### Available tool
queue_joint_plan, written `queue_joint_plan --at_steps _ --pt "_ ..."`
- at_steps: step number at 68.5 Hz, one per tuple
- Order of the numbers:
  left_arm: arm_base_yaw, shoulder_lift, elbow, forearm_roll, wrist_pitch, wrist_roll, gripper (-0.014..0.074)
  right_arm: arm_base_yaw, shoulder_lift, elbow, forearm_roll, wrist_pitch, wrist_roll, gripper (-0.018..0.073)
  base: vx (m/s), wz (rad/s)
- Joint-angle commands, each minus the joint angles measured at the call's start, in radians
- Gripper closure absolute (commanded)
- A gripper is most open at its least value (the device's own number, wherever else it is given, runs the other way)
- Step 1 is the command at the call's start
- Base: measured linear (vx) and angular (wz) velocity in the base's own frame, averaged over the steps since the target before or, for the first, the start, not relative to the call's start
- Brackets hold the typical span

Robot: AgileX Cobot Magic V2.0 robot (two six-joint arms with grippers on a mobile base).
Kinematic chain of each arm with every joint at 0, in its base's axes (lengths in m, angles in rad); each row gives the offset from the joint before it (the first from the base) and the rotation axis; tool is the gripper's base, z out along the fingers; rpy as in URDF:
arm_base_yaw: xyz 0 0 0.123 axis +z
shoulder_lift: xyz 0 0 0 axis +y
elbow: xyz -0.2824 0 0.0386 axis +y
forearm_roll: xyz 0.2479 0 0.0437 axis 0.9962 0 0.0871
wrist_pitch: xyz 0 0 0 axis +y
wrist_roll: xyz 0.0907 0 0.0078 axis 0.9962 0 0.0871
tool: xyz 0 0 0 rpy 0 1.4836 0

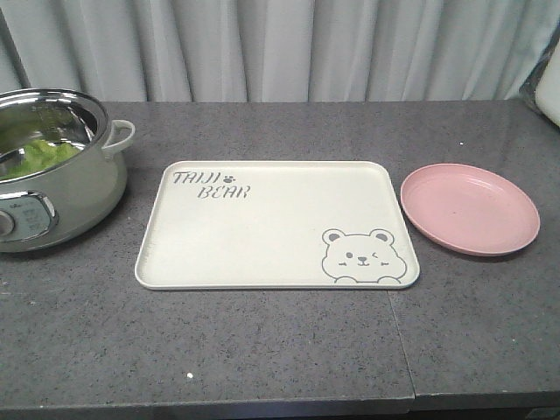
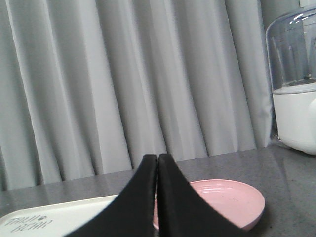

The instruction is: Transfer vegetables to tray and serve

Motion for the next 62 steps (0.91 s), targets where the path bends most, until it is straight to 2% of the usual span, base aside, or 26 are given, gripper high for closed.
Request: queue_joint_plan --at_steps 1,10,15,19,22,26,33,40,44,51,57,62 --pt "0.002 -0.015 0.021 -0.008 -0.187 -0.011 0.0602 -0.005 -0.005 0.014 -0.002 -0.072 0.054 0.0562 0.0 0.0" --pt "0.002 -0.015 0.021 -0.008 -0.308 -0.011 0.0602 -0.005 -0.005 0.014 -0.002 -0.059 0.153 0.0562 0.0 0.0" --pt "0.002 -0.015 0.021 -0.008 -0.314 -0.012 0.0602 -0.005 -0.005 0.014 -0.004 -0.058 0.194 0.0562 0.0 0.0" --pt "0.002 -0.015 0.018 -0.008 -0.318 -0.059 0.0602 -0.005 -0.005 0.008 -0.009 -0.07 0.231 0.0562 0.0 0.0" --pt "0.002 -0.015 0.011 -0.008 -0.335 -0.122 0.0602 -0.005 -0.004 -0.012 -0.017 -0.072 0.266 0.0562 0.0 0.0" --pt "0.002 -0.015 -0.016 -0.007 -0.332 -0.188 0.0602 -0.003 0.015 -0.058 -0.065 -0.072 0.295 0.0562 0.0 0.0" --pt "0.002 -0.014 -0.096 -0.004 -0.277 -0.215 0.0602 0.009 0.103 -0.185 -0.257 -0.072 0.38 0.0562 0.0 0.0" --pt "0.002 -0.013 -0.211 -0.004 -0.172 -0.214 0.06 0.04 0.263 -0.34 -0.501 -0.101 0.555 0.0557 0.0 0.0" --pt "0.002 -0.013 -0.269 -0.004 -0.114 -0.213 0.0594 0.05 0.355 -0.417 -0.662 -0.163 0.657 0.0538 0.0 0.0" --pt "0.002 -0.013 -0.348 -0.005 -0.008 -0.213 0.0559 0.055 0.51 -0.521 -0.895 -0.321 0.867 0.044 0.0 0.0" --pt "0.002 -0.013 -0.375 -0.007 0.049 -0.222 0.0496 0.055 0.606 -0.556 -0.943 -0.39 0.998 0.0286 0.0 0.0" --pt "0.002 -0.013 -0.379 -0.008 0.071 -0.26 0.0409 0.055 0.661 -0.559 -0.939 -0.4 1.093 0.0098 0.0 0.0"
